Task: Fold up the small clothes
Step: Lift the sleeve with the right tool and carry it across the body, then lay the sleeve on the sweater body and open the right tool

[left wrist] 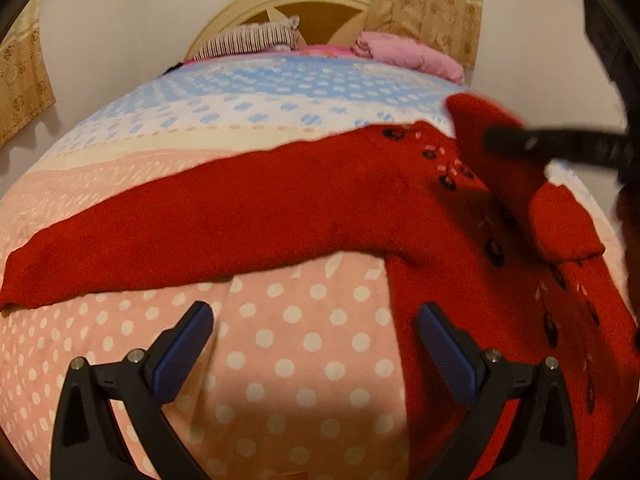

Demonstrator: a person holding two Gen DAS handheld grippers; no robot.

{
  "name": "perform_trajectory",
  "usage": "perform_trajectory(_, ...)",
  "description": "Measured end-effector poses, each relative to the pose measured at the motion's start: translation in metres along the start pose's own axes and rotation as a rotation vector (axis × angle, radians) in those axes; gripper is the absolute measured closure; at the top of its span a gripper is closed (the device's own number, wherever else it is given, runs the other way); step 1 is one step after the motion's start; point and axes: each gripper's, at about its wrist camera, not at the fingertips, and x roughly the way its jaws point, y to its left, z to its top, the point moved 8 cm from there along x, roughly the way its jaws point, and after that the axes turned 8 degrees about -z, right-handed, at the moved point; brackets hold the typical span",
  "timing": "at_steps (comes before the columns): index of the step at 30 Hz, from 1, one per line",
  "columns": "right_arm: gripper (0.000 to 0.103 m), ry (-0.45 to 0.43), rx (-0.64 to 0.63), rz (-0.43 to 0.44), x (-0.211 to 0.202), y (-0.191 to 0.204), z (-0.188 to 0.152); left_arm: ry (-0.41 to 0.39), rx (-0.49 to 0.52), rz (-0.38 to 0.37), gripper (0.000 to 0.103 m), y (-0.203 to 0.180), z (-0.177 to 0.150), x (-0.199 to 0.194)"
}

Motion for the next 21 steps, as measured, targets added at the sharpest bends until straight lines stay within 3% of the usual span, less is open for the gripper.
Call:
perform_trajectory(1, 0.087, 0.016, 0.001, 0.027, 0.011, 0.005, -0.007, 0.011, 0.0, -0.004, 0.0, 0.0, -0.001, 0.002)
perform_trajectory(4, 0.05, 0.066, 0.012, 0.076, 0.022, 0.009, -0.026, -0.001, -0.025, -0.009, 0.0, 0.004, 0.0, -0.001)
perform_trajectory(5, 0.047, 0.053, 0.018, 0.084, 0.016, 0.007, -0.031, -0.007, -0.03, -0.012, 0.0, 0.005, 0.0, -0.003)
perform_trajectory(9, 0.046, 0.051, 0.033, 0.059, -0.022, -0.023, -0.062, -0.013, -0.036, -0.023, 0.0, 0.006, 0.002, -0.01)
perform_trajectory(14, 0.046, 0.063, 0.053, -0.107, -0.062, -0.094, -0.111, -0.05, 0.046, -0.018, 0.0, -0.009, 0.031, -0.026)
perform_trajectory(21, 0.046, 0.044, 0.286, -0.255, -0.092, -0.196, -0.15, -0.066, 0.116, 0.02, 0.0, -0.035, 0.072, -0.001)
